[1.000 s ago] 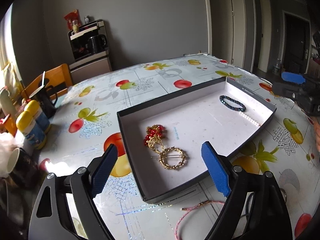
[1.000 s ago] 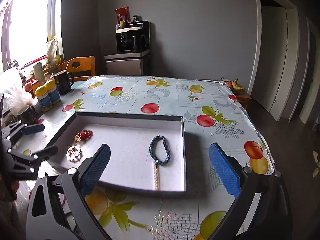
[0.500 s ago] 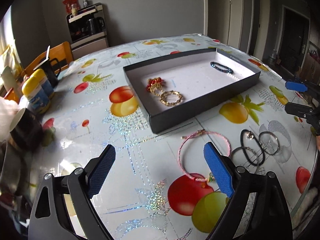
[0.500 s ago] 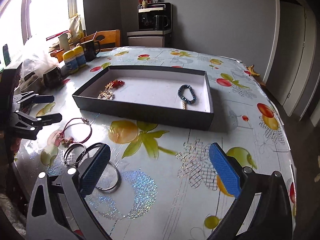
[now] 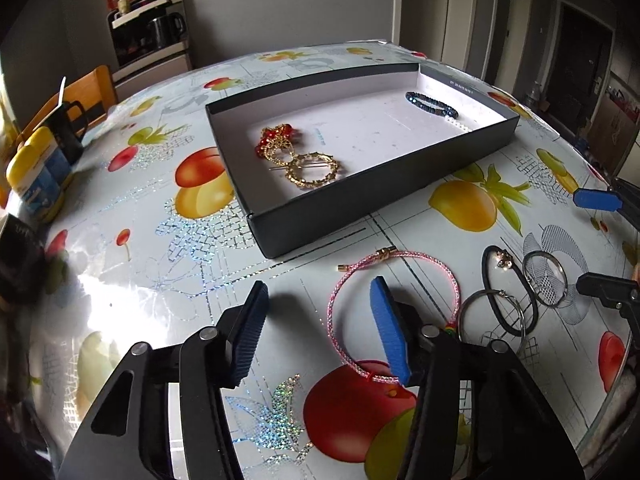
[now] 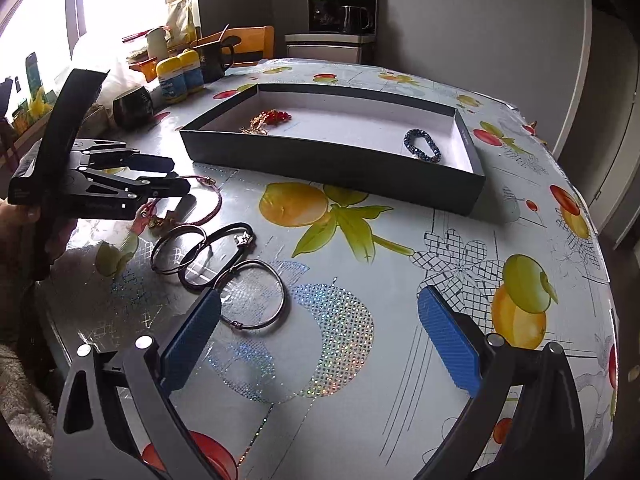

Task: Organize jewelry
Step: 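Withdraw both tools from the box toward the remaining bracelets, then grasp the pink cord bracelet with the left tool while the right tool grasps a black cord bracelet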

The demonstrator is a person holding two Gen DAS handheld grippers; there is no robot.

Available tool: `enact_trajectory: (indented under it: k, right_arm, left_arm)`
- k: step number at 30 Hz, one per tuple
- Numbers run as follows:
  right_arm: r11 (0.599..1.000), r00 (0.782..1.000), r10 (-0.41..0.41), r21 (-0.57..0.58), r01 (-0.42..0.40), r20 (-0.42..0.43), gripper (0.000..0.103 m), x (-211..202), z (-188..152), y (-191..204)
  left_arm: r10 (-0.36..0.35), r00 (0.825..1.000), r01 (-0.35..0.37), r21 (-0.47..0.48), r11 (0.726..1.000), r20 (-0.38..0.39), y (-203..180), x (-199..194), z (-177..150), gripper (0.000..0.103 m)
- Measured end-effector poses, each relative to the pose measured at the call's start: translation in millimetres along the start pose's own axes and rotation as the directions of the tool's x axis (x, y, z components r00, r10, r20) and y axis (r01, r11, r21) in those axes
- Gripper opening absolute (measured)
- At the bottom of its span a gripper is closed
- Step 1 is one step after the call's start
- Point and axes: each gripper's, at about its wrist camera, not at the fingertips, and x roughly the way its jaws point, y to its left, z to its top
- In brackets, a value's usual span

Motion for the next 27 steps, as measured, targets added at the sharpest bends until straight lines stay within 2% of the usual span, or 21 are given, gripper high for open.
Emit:
enact_trajectory:
  k: [1,4,6,9,12,17,19,27]
  right_arm:
    - [1.0,1.0,0.014,-0.001,-0.014,-0.004,0.097,0.0,-0.1,0.9]
    - [0.999,0.999,0.042,-0.025,-0.042,-0.012,0.095,1.2,-0.3,7.7]
    - [0.997,0.999,0.051,-0.051,-0.052,-0.016,0.09,2.4,-0.7,13.3]
    - [0.995,0.998,0.055,-0.085,-0.058,-0.04,0.082,7.6,-1.2,20.1]
    - [0.992,0.997,0.043,-0.112,-0.051,-0.069,0.076,13.2,-2.4,24.3]
    - [0.99,0.994,0.082,-0.108,-0.09,-0.079,0.061,15.7,0.8,26.0]
    - [0.989,0.994,0.086,-0.112,-0.094,-0.071,0.048,16.4,2.3,27.4]
    - [0.991,0.995,0.079,-0.103,-0.085,-0.061,0.047,15.5,3.5,28.1]
  left_arm:
    - [-0.007,1.0,0.007,0.005,1.0,-0.002,-1.2,0.1,-0.2,0.05]
    - [-0.023,1.0,0.023,0.013,1.0,0.002,-3.2,-1.1,-0.5,0.035]
    - [-0.029,1.0,0.029,0.019,0.999,0.004,-4.4,-1.9,-1.2,0.021]
    - [-0.032,0.999,0.032,0.019,0.999,0.006,-4.5,-2.7,-1.6,0.011]
    - [-0.034,0.999,0.034,0.013,0.999,0.007,-3.5,-3.1,-1.7,0.007]
    - [-0.039,0.999,0.039,0.018,0.999,0.007,-4.4,-3.6,-2.1,0.005]
    - [-0.044,0.999,0.044,0.024,0.999,0.008,-5.7,-4.1,-2.3,0.004]
    - [-0.05,0.998,0.049,0.035,0.998,0.022,-8.0,-6.5,-2.6,0.002]
